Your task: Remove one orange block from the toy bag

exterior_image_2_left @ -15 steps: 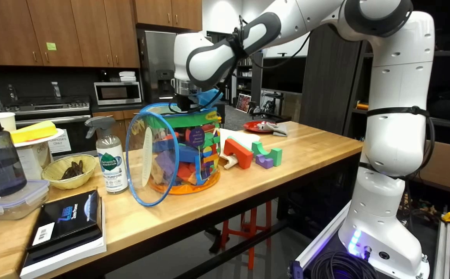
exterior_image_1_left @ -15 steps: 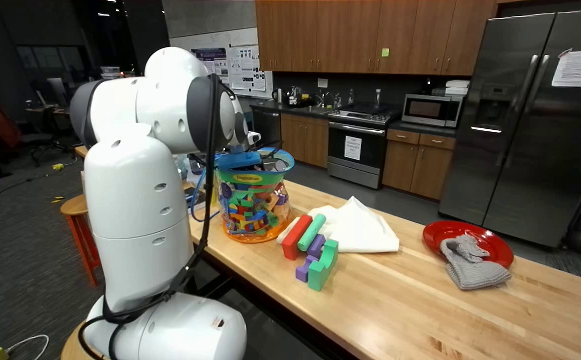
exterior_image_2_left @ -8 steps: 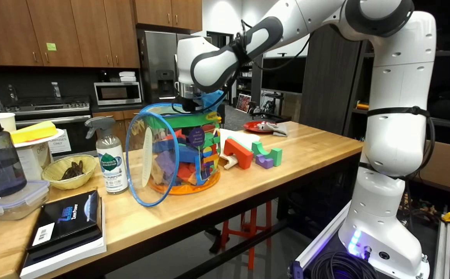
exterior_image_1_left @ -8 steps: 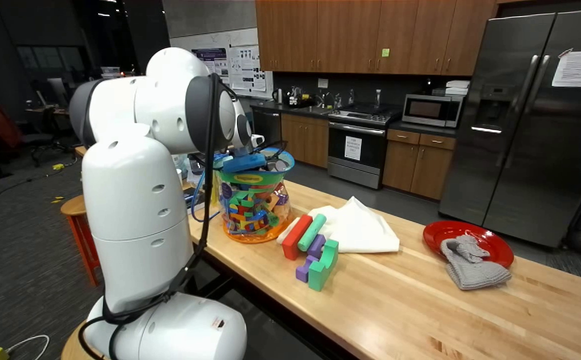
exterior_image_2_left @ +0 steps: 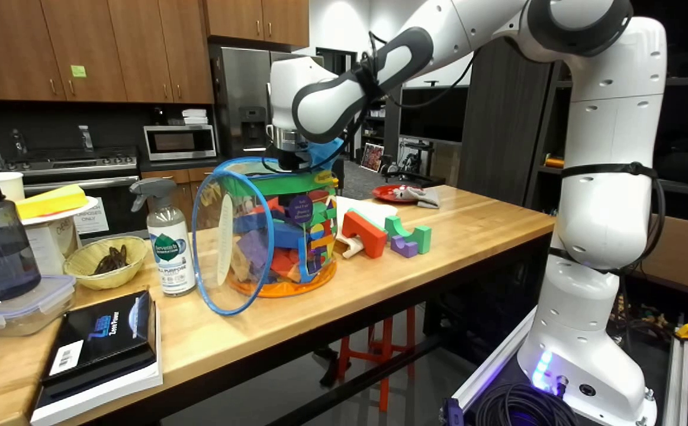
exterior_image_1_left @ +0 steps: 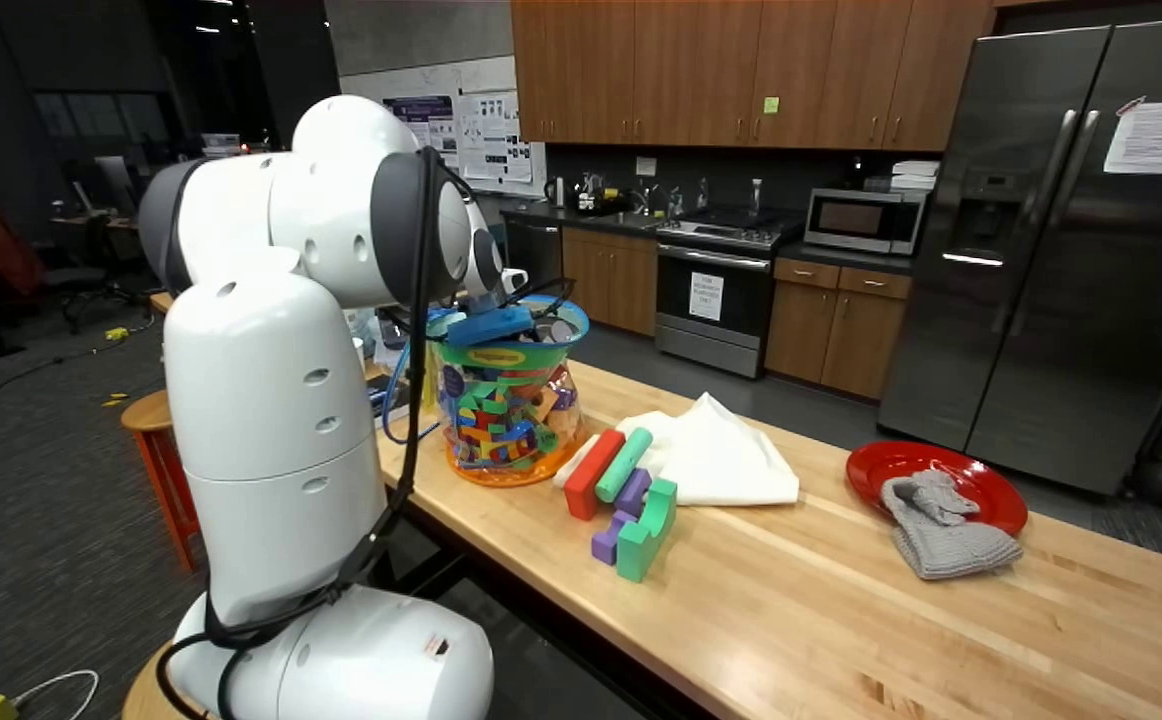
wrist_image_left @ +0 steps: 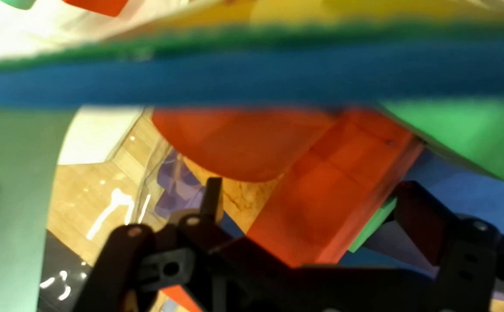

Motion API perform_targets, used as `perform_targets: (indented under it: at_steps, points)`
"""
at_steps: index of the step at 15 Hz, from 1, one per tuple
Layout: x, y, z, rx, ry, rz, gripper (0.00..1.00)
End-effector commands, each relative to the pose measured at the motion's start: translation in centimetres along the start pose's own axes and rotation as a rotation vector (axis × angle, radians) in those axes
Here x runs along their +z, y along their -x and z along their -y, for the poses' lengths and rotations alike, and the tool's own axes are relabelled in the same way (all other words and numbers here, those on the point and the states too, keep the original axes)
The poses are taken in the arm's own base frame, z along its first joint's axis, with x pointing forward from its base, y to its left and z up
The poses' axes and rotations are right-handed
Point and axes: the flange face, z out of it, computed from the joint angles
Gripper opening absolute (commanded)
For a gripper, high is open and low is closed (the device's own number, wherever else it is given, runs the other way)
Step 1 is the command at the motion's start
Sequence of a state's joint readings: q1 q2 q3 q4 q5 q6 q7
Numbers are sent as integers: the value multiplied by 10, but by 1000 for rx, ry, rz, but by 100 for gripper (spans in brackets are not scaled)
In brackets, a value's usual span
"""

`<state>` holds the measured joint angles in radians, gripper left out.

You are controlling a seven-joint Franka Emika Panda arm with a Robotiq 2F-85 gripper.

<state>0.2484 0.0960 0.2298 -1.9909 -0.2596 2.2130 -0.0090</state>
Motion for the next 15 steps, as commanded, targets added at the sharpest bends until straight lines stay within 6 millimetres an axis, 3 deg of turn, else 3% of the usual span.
perform_targets:
  at_steps: [1,2,3,4,9,15]
  points:
    - [0,0,3,-10,15,-9,100]
    - [1,-1,4,-11,12,-9,100]
    - [2,0,6,-15,10,-10,75]
    - [2,0,7,-18,9,-12,74]
    - [-1,0,9,-27,11,-19,39]
    - [-8,1,4,-44,23,-16,28]
